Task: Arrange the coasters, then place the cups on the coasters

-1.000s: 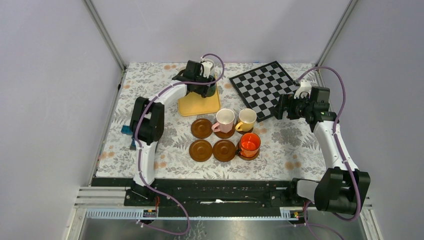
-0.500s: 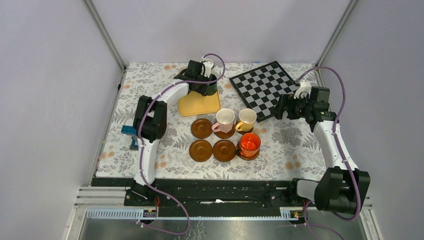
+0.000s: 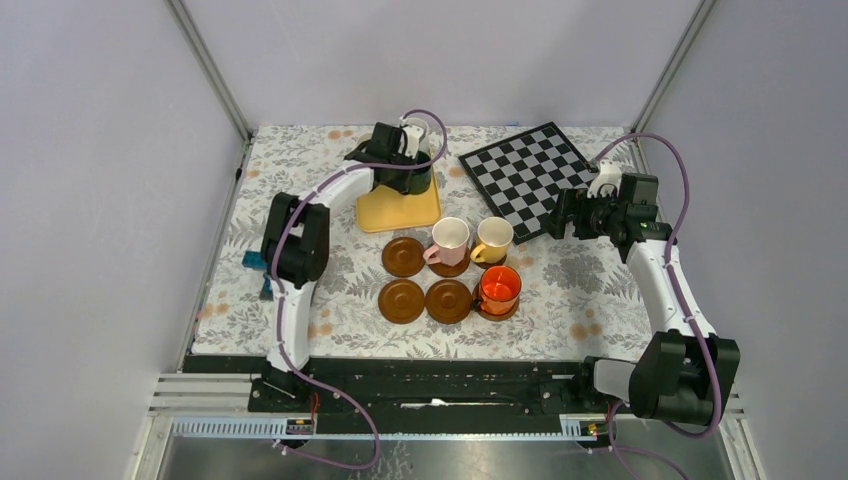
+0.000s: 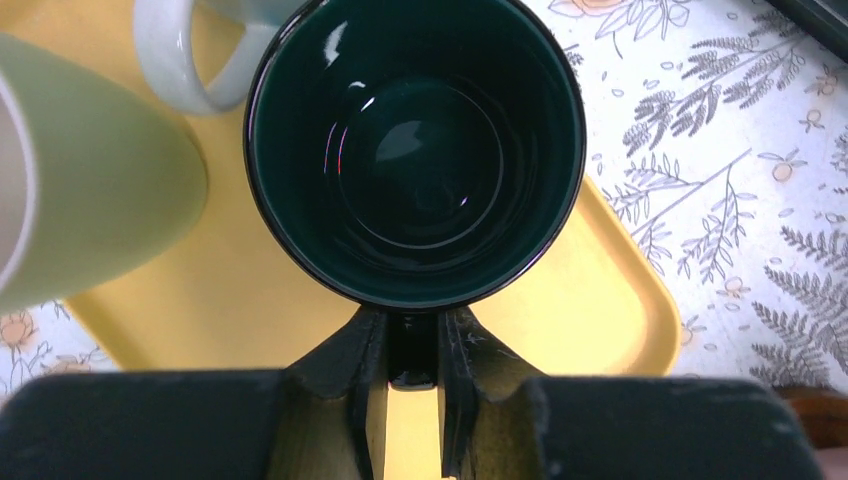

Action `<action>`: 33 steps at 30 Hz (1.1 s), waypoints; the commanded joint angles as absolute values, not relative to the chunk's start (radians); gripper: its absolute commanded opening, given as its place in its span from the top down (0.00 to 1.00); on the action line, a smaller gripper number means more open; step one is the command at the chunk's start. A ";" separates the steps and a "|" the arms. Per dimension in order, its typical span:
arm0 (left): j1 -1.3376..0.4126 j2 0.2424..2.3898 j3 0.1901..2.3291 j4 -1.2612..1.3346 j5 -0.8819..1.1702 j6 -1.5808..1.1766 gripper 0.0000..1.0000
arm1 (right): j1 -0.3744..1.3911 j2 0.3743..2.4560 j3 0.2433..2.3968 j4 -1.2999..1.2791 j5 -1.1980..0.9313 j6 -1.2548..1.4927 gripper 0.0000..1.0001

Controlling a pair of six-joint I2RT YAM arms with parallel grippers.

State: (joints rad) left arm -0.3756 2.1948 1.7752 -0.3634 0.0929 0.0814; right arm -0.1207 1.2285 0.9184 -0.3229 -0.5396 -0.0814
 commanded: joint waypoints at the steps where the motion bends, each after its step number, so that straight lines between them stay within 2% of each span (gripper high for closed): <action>1: -0.366 2.014 1.716 -0.277 0.089 0.073 1.00 | -0.124 1.227 0.938 -0.296 -0.537 -0.094 0.02; 10: -0.354 1.826 1.594 -0.283 0.148 0.039 1.00 | -0.124 1.218 0.942 -0.292 -0.542 -0.095 0.02; 24: -0.344 1.304 1.129 -0.376 0.223 0.005 1.00 | -0.124 1.212 0.927 -0.283 -0.558 -0.088 0.02; 33: -0.345 1.027 0.932 -0.522 0.350 0.133 1.00 | -0.124 1.192 0.925 -0.279 -0.548 -0.081 0.02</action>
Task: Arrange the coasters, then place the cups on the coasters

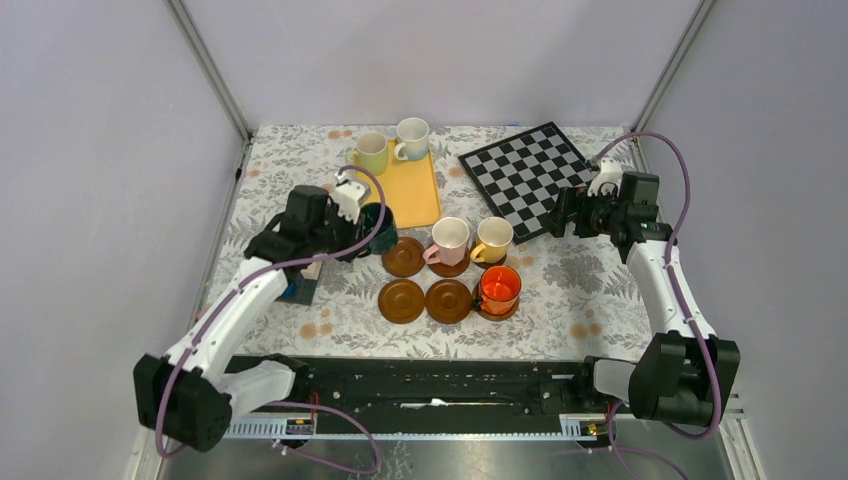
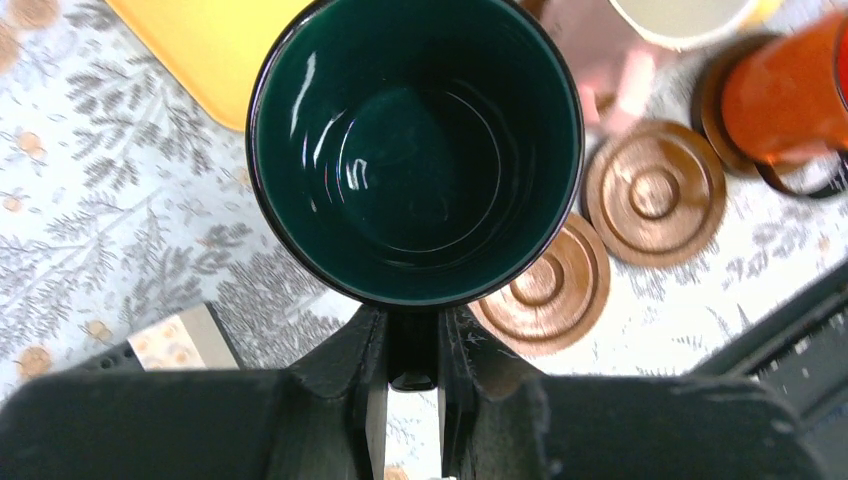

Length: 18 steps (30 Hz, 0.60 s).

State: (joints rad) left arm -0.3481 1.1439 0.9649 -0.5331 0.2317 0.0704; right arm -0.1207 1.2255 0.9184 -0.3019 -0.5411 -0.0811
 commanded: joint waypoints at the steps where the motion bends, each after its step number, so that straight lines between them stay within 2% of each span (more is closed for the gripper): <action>1: -0.345 1.008 0.918 -0.533 0.372 0.139 1.00 | -0.124 1.192 0.925 -0.281 -0.549 -0.080 0.02; 6: -0.394 0.934 0.832 -0.548 0.391 0.170 1.00 | -0.124 1.192 0.924 -0.280 -0.551 -0.081 0.02; 13: -0.659 0.881 0.757 -0.477 0.242 0.156 1.00 | -0.124 1.187 0.921 -0.277 -0.561 -0.078 0.01; 18: -0.793 0.903 0.749 -0.436 0.210 0.096 1.00 | -0.124 1.179 0.911 -0.275 -0.571 -0.080 0.02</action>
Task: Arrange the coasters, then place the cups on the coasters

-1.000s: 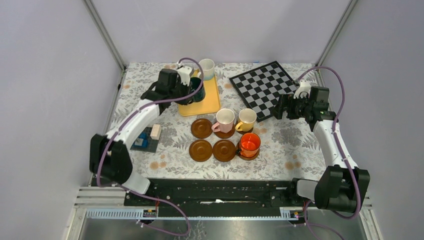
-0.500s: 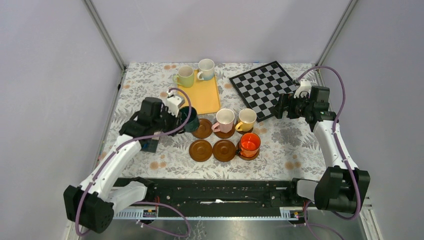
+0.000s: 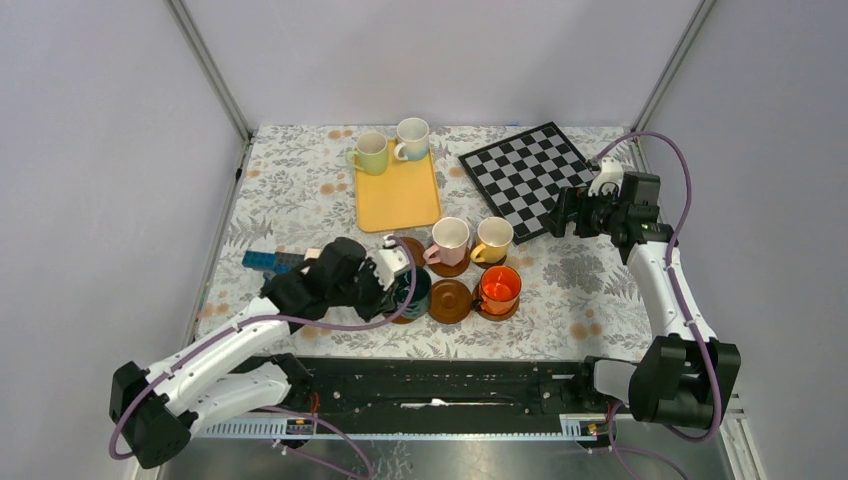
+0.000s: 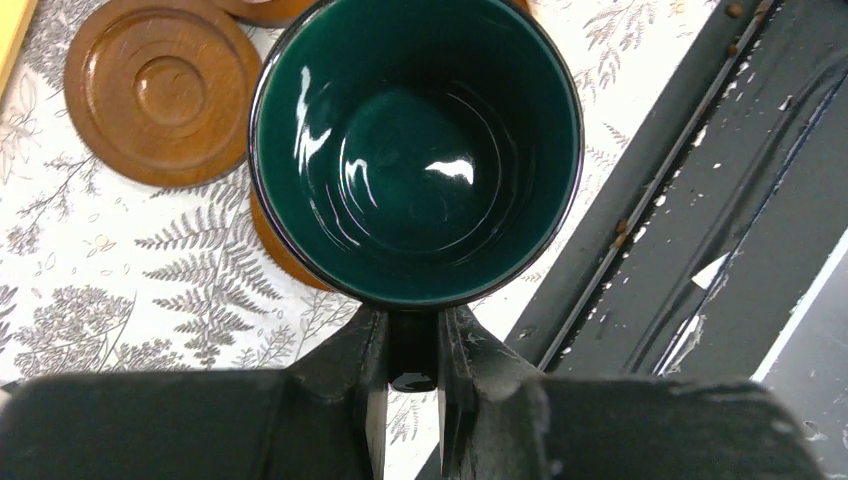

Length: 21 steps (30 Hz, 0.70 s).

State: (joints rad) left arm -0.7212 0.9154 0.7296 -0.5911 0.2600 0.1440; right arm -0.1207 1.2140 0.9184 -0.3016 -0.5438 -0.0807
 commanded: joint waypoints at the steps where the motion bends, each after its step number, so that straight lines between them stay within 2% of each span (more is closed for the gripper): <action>1: -0.827 0.908 0.749 -0.428 0.190 0.075 1.00 | -0.124 1.176 0.910 -0.274 -0.570 -0.081 0.02; 7: -0.916 0.975 0.716 -0.330 0.097 -0.062 1.00 | -0.124 1.183 0.910 -0.272 -0.581 -0.076 0.02; 14: -1.020 1.075 0.726 -0.189 -0.089 -0.091 1.00 | -0.124 1.189 0.900 -0.264 -0.582 -0.078 0.02; 21: -1.047 1.180 0.725 -0.119 -0.126 -0.116 1.00 | -0.124 1.198 0.908 -0.269 -0.593 -0.077 0.02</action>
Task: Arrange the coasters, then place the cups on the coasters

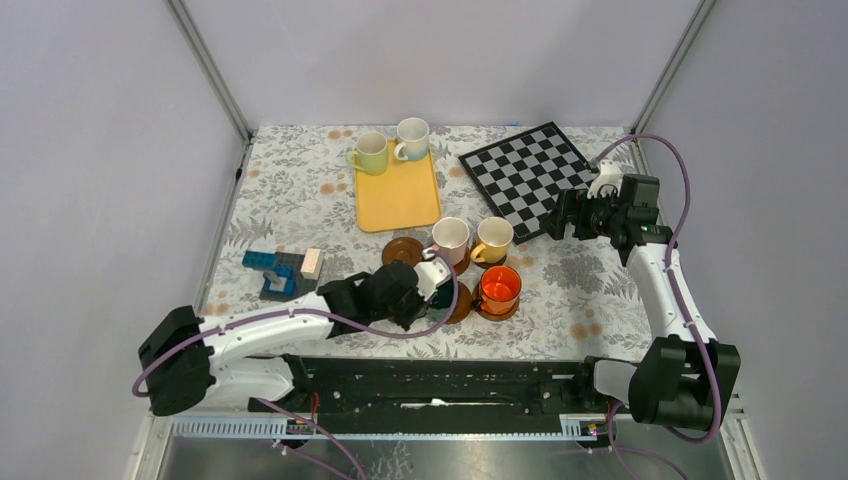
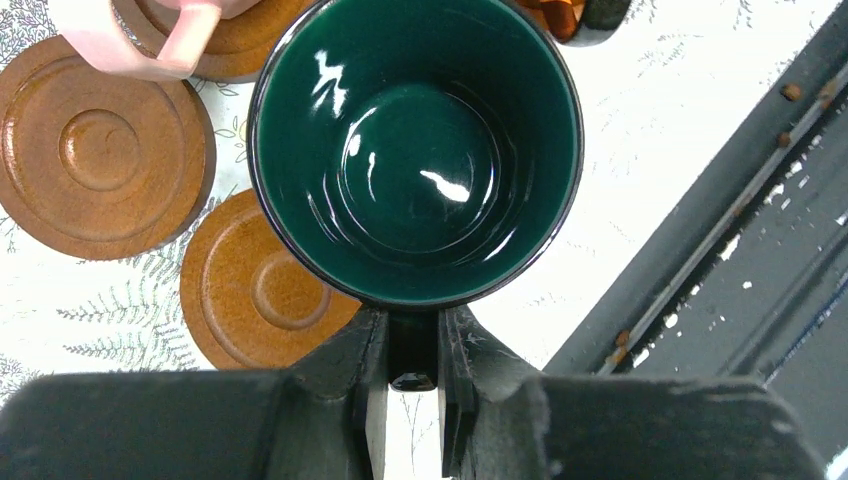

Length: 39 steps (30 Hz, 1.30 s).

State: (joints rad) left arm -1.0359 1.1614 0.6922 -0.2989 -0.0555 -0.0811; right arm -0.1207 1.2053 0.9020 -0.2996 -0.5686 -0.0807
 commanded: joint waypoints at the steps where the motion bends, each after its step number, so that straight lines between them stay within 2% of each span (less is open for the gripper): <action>1: -1.048 1.188 0.724 -0.108 -0.130 -0.122 1.00 | -0.124 1.198 0.909 -0.269 -0.594 -0.077 0.02; 16: -1.068 1.263 0.680 0.022 -0.138 -0.173 1.00 | -0.125 1.187 0.900 -0.274 -0.611 -0.071 0.02; 23: -1.068 1.266 0.663 0.002 -0.163 -0.177 0.96 | -0.125 1.185 0.898 -0.274 -0.611 -0.075 0.02; 25: -1.068 1.264 0.663 -0.009 -0.155 -0.175 0.86 | -0.124 1.186 0.898 -0.274 -0.611 -0.076 0.02; 27: -1.068 1.263 0.667 -0.025 -0.138 -0.179 0.63 | -0.124 1.186 0.897 -0.274 -0.611 -0.075 0.02; 29: -1.068 1.264 0.674 -0.036 -0.121 -0.178 0.50 | -0.124 1.186 0.897 -0.275 -0.611 -0.076 0.02; 34: -1.068 1.266 0.725 -0.104 -0.106 -0.180 0.37 | -0.124 1.185 0.898 -0.275 -0.610 -0.077 0.02; 39: -1.066 1.274 0.806 -0.284 -0.090 -0.193 0.32 | -0.124 1.177 0.897 -0.275 -0.606 -0.081 0.02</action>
State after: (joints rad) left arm -1.0637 1.2785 0.7177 -0.1799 -0.1081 -0.1753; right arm -0.1207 1.2053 0.8982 -0.3008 -0.5888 -0.0803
